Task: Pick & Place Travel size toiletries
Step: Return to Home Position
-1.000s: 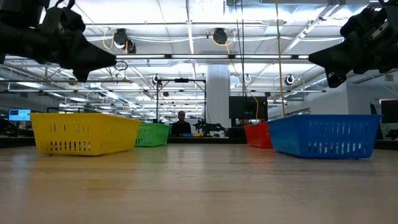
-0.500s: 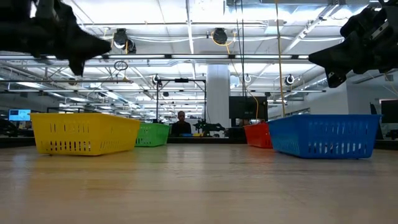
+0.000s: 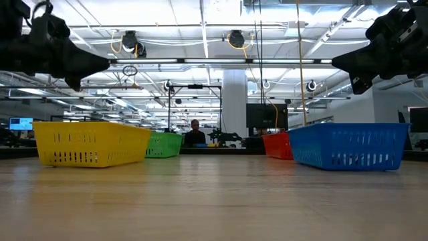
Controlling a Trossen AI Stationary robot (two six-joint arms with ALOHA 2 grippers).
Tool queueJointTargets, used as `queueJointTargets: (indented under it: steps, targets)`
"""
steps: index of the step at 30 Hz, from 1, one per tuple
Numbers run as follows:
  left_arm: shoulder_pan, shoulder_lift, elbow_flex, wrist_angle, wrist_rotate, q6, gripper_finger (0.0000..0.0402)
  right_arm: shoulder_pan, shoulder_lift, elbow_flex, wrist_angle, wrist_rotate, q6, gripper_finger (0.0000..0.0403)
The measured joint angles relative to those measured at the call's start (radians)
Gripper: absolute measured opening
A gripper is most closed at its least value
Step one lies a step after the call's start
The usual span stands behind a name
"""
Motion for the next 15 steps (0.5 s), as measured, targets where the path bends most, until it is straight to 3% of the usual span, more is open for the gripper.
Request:
queueJointTargets:
  steps: [5,15]
  targets:
    - [-0.006,0.000,0.003,-0.027,0.129,0.110,0.0051,0.000,0.001,0.000,0.000,0.000,0.000,0.0000]
    - [-0.010,0.006,-0.002,0.011,0.109,0.112,0.0051,0.000,0.001,0.000,0.000,0.000,0.000,0.0000]
